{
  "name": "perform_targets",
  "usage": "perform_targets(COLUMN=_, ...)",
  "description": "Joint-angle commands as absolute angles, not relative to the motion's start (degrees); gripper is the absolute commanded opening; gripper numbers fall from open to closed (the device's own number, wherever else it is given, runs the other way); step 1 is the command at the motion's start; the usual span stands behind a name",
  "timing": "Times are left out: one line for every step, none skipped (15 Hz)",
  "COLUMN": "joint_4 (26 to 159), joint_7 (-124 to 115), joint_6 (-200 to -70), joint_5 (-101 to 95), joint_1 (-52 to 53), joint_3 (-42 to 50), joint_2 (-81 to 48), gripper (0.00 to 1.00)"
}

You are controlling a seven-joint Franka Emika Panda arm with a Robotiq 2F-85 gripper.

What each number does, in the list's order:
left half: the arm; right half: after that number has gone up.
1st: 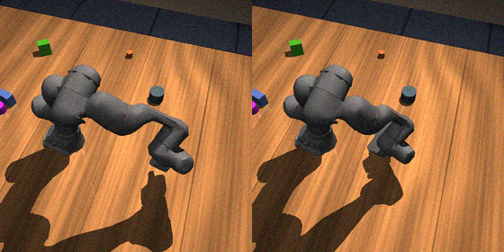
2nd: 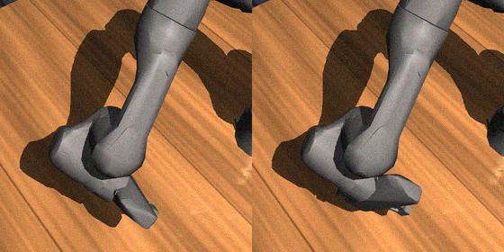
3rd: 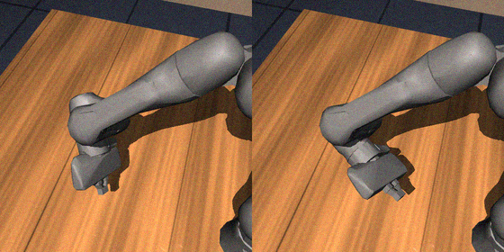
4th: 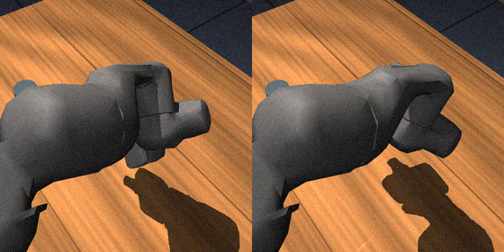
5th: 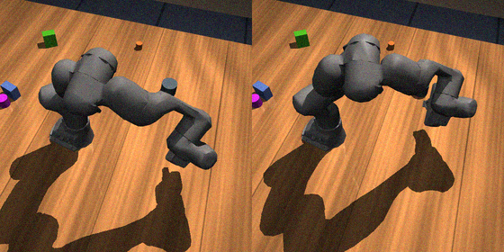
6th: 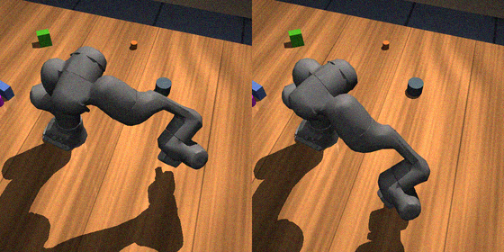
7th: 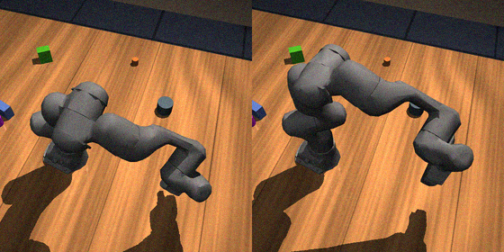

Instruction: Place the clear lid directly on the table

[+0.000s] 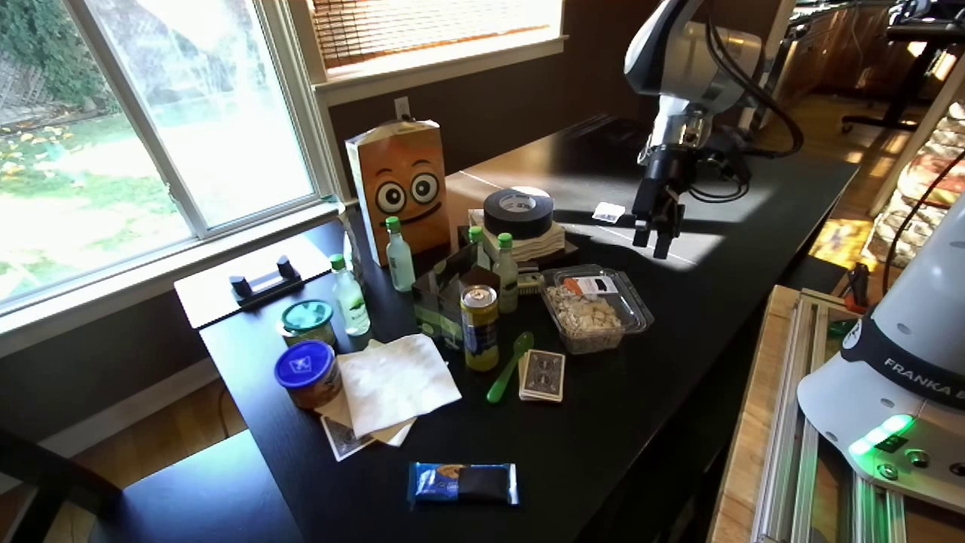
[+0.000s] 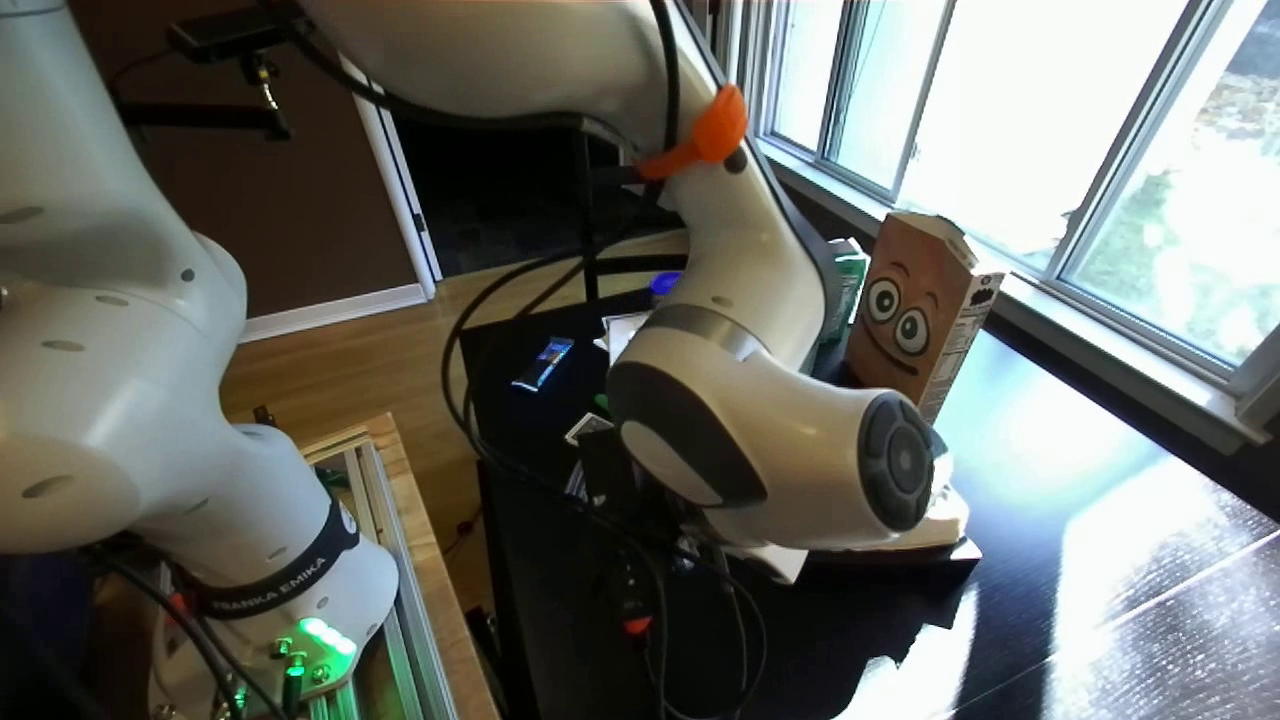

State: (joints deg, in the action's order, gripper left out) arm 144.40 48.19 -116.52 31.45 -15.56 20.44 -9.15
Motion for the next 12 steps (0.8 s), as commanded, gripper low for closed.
perform_targets(joint_4=141.75, joint_7=51.74, joint_6=-116.3, joint_5=36.23, joint_1=-18.6, joint_3=16.77, joint_2=-15.95, gripper=1.0)
perform_targets(joint_4=141.08, joint_7=51.88, joint_6=-116.42, joint_5=36.74, joint_1=-19.12, joint_3=16.13, joint_2=-17.36, gripper=1.0)
perform_targets(joint_4=140.34, joint_7=51.88, joint_6=-116.48, joint_5=36.87, joint_1=-19.68, joint_3=15.58, joint_2=-18.59, gripper=1.0)
perform_targets(joint_4=139.58, joint_7=51.71, joint_6=-116.52, joint_5=36.92, joint_1=-20.17, joint_3=15.11, joint_2=-19.77, gripper=1.0)
perform_targets(joint_4=138.89, joint_7=51.52, joint_6=-116.43, joint_5=36.79, joint_1=-20.66, joint_3=14.66, joint_2=-20.83, gripper=1.0)
perform_targets(joint_4=138.26, joint_7=51.32, joint_6=-116.55, joint_5=36.77, joint_1=-21.05, joint_3=14.16, joint_2=-21.88, gripper=0.97)
perform_targets(joint_4=137.56, joint_7=51.18, joint_6=-116.59, joint_5=36.87, joint_1=-21.43, joint_3=13.6, joint_2=-22.93, gripper=0.89)
perform_targets(joint_4=137.03, joint_7=51.1, joint_6=-116.44, joint_5=36.93, joint_1=-21.82, joint_3=13.12, joint_2=-23.72, gripper=0.79)
perform_targets(joint_4=136.54, joint_7=51.01, joint_6=-116.37, joint_5=36.88, joint_1=-22.16, joint_3=12.67, joint_2=-24.35, gripper=0.71)
perform_targets(joint_4=136.03, joint_7=50.91, joint_6=-116.34, joint_5=36.8, joint_1=-22.46, joint_3=12.28, joint_2=-24.99, gripper=0.64)
perform_targets(joint_4=135.41, joint_7=50.76, joint_6=-116.19, joint_5=36.63, joint_1=-22.75, joint_3=11.95, joint_2=-25.63, gripper=0.57)
perform_targets(joint_4=134.93, joint_7=50.71, joint_6=-116.09, joint_5=36.53, joint_1=-23.03, joint_3=11.64, joint_2=-26.11, gripper=0.49)
